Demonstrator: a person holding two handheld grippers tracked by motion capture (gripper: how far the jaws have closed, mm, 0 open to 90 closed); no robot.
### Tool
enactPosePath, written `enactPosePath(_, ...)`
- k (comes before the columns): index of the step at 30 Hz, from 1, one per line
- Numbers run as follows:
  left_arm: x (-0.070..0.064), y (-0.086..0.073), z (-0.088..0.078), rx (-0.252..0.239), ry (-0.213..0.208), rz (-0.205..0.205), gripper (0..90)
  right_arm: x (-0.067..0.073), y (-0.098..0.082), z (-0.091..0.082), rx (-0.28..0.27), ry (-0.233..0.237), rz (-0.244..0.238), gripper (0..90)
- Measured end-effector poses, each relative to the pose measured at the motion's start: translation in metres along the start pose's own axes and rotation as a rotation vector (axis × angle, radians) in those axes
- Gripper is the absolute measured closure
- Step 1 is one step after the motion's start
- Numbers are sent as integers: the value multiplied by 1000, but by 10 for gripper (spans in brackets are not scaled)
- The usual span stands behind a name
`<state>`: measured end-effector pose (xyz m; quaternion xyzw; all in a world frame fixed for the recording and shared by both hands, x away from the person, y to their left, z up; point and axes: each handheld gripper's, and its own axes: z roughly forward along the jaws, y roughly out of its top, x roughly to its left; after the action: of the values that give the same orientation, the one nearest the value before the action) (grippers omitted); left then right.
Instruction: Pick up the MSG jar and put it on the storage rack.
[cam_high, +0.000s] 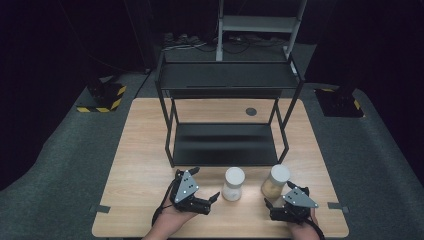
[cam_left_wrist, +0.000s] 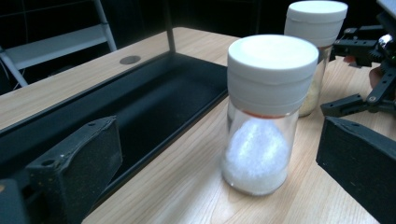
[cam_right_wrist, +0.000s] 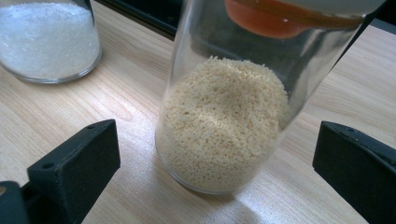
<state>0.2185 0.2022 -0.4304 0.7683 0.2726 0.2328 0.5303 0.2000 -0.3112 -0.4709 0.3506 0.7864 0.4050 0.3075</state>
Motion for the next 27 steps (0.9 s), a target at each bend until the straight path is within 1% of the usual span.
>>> enactPosePath(5,-1,1,4,-17,-16,-10,4,0,-1,0,-3,0,6,0)
enactPosePath(11,-3,3,12,-36,-37,-10,4,0,0,0,-2,2,3,0)
enactPosePath(19,-4,5,24,-32,-59,-15,4,-3,-1,0,-4,9,10,0)
enactPosePath(27,-3,4,37,-37,-80,-33,4,-3,-1,0,-5,9,8,0)
